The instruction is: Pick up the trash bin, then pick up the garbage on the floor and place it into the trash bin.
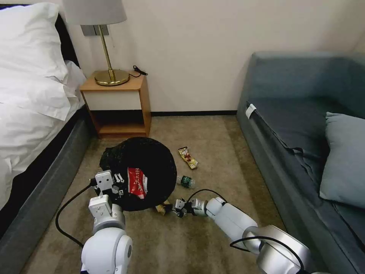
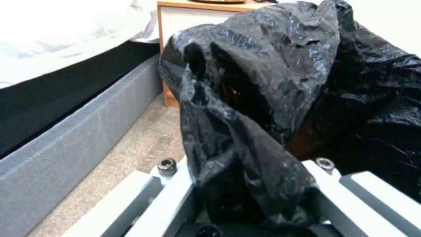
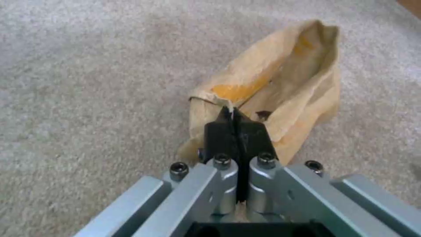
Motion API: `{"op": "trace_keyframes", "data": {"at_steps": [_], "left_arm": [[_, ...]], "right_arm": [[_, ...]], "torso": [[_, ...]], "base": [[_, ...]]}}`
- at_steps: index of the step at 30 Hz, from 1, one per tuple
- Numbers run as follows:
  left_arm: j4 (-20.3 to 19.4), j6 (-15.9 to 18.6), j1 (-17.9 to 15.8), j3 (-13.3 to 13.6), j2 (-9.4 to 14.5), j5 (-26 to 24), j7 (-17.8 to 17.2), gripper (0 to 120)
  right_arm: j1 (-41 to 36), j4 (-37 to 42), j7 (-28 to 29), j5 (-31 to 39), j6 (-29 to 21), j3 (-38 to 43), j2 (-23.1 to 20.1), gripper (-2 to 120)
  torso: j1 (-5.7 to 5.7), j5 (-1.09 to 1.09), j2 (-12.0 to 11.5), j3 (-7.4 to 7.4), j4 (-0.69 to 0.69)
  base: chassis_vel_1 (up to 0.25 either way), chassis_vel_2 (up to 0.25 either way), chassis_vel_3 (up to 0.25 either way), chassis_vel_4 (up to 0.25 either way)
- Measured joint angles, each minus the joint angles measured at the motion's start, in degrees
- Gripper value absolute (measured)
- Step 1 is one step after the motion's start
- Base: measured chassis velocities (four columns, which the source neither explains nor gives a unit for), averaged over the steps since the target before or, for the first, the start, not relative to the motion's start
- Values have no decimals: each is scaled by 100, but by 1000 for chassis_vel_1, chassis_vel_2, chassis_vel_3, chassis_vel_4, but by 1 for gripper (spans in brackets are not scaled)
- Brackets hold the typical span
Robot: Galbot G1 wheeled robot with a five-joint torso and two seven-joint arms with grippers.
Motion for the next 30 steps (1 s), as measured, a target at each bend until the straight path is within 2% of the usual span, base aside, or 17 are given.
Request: {"op": "trace_keyframes", "data": {"at_steps": [5,12,14,18,19,20,22,26,27,28,30], "left_arm": [[26,2,-28,-16,0,-17,0,5],[116,31,-137,-149,0,-142,-13,5],[135,64,-211,-201,0,-220,-12,5],[159,97,-262,-233,0,-276,-13,5],[236,132,-330,-250,23,-334,-30,5],[236,132,-330,-250,23,-334,-30,5],[305,139,-343,-206,46,-341,-31,5],[382,139,-378,-177,55,-342,-34,5],[448,140,-414,-165,57,-344,-33,5],[448,140,-414,-165,57,-344,-33,5],[550,140,-470,-140,57,-345,-35,5]], "right_arm": [[-8,78,7,1,22,161,-18,0],[-168,745,10,268,66,858,-377,0],[-261,921,-2,216,205,1564,-475,0],[-331,1017,5,253,273,2024,-551,0],[-351,1044,42,336,351,2858,-637,0],[-351,1044,42,336,351,2858,-637,0],[-273,1095,284,843,354,3166,-745,0],[-226,1409,553,1258,353,3232,-851,0],[-220,1824,768,1494,320,3232,-937,0],[-220,1824,768,1494,320,3232,-937,0],[-296,2638,1091,1694,221,3127,-1058,0]], "torso": [[0,0,0,0,0],[0,0,0,0,0],[0,1,0,0,0],[0,1,0,0,0],[0,1,0,0,-1],[0,1,0,0,-1],[0,1,0,1,-1],[0,1,0,0,-1],[0,0,0,0,-1],[0,0,0,0,-1],[0,0,0,0,0]], "base": [[0,0,0,0],[0,0,0,0],[0,0,0,0],[0,0,0,0],[0,0,0,0],[0,0,0,0],[0,0,0,0],[0,0,0,0],[0,0,0,0],[0,0,0,0],[0,0,0,0]]}}
